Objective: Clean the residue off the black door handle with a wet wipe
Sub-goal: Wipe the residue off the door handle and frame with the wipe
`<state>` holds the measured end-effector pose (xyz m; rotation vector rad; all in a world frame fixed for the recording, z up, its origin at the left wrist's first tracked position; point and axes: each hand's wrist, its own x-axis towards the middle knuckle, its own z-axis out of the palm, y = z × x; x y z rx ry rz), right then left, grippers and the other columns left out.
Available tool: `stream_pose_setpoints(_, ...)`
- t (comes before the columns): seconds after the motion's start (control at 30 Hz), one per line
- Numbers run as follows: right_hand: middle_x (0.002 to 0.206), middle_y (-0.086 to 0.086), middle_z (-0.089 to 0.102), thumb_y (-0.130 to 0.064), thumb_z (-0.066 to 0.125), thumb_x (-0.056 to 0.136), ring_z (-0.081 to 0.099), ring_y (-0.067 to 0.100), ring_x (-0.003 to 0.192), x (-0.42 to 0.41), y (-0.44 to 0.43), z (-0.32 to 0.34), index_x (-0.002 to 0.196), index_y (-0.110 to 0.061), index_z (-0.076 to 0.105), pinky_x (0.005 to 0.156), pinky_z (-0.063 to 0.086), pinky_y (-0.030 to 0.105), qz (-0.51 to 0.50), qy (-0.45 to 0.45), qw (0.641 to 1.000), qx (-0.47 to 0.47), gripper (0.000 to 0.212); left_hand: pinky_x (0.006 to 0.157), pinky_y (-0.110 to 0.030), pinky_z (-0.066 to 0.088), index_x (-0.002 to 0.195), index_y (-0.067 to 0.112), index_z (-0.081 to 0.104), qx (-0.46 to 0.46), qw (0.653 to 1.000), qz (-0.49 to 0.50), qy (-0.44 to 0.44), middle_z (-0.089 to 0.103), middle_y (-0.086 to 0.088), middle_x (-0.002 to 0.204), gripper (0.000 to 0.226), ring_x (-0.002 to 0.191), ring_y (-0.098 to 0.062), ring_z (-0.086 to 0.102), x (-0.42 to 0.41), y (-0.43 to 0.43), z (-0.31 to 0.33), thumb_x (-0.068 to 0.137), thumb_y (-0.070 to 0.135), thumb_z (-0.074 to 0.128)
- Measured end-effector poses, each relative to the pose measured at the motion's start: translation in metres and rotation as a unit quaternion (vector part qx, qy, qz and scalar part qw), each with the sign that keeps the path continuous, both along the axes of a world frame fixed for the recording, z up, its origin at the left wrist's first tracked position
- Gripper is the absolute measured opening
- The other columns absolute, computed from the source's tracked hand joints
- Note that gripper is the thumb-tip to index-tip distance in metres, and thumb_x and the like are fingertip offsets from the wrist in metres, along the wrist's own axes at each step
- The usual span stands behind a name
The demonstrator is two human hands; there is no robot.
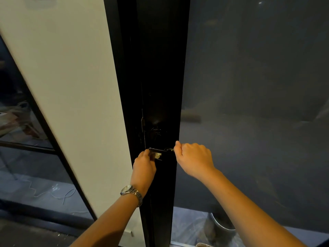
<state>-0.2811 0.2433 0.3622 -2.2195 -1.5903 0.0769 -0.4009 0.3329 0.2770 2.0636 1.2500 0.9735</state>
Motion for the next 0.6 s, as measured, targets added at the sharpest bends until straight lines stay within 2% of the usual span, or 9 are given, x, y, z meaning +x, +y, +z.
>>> stream_pose_setpoints(0.1,0.053,0.001,0.041,-0.036,0.018,0.102,0.039,0.02,0.05,0.0,0.0,-0.001,0.054,-0.014,0.037,0.053,0.031,0.03,0.0,-0.004,1.0,0.006,0.056,0.057,-0.011,0.042,0.114,0.004,0.053,-0.044,0.998,0.037,-0.009,0.063,-0.014,0.108,0.027,0.07,-0.013,0.056,0.006,-0.003,-0.002,0.089,-0.003,0.043)
stream_pose_setpoints(0.17,0.053,0.0,0.041,-0.036,0.018,0.102,0.044,0.023,0.056,0.0,0.0,-0.002,0.055,-0.014,0.039,0.056,0.034,0.03,-0.001,-0.004,1.0,0.009,0.056,0.055,-0.01,0.04,0.114,0.003,0.053,-0.027,0.999,0.047,0.001,0.059,-0.014,0.109,0.026,0.069,-0.01,0.051,0.013,-0.01,-0.001,0.091,-0.001,0.041)
stream_pose_setpoints(0.3,0.053,0.0,0.04,-0.036,0.018,0.102,0.043,0.022,0.058,0.0,0.001,-0.002,0.061,-0.012,0.045,0.057,0.033,0.031,-0.006,-0.004,1.0,0.007,0.055,0.078,-0.023,0.052,0.117,0.008,0.051,0.026,0.999,0.02,0.035,0.048,-0.009,0.124,0.026,0.09,-0.02,0.059,0.016,-0.016,-0.003,0.093,0.015,0.046)
stream_pose_setpoints(0.4,0.053,0.0,0.039,-0.036,0.019,0.102,0.039,0.02,0.054,0.0,0.0,-0.001,0.054,-0.015,0.036,0.058,0.033,0.031,-0.005,-0.003,1.0,0.008,0.055,0.082,-0.029,0.055,0.118,0.013,0.052,0.041,0.996,0.001,0.073,0.046,-0.008,0.127,0.026,0.094,-0.022,0.059,0.013,-0.009,-0.002,0.092,0.016,0.046)
stream_pose_setpoints(0.5,0.053,0.0,0.039,-0.036,0.019,0.102,0.038,0.02,0.052,-0.001,0.0,-0.002,0.053,-0.016,0.035,0.058,0.033,0.031,-0.006,0.004,1.0,0.014,0.055,0.084,-0.022,0.049,0.118,0.012,0.055,0.081,0.988,-0.04,0.123,0.043,-0.01,0.129,0.027,0.096,-0.022,0.057,0.01,-0.009,0.007,0.093,0.013,0.046)
stream_pose_setpoints(0.6,0.054,0.0,0.039,-0.036,0.019,0.102,0.043,0.023,0.06,0.0,0.001,-0.001,0.054,-0.016,0.035,0.058,0.033,0.032,-0.005,0.01,1.0,0.016,0.055,0.097,-0.021,0.038,0.107,0.009,0.063,0.133,0.967,-0.11,0.187,0.044,-0.007,0.132,0.023,0.121,-0.021,0.042,0.009,-0.012,0.008,0.092,0.013,0.046)
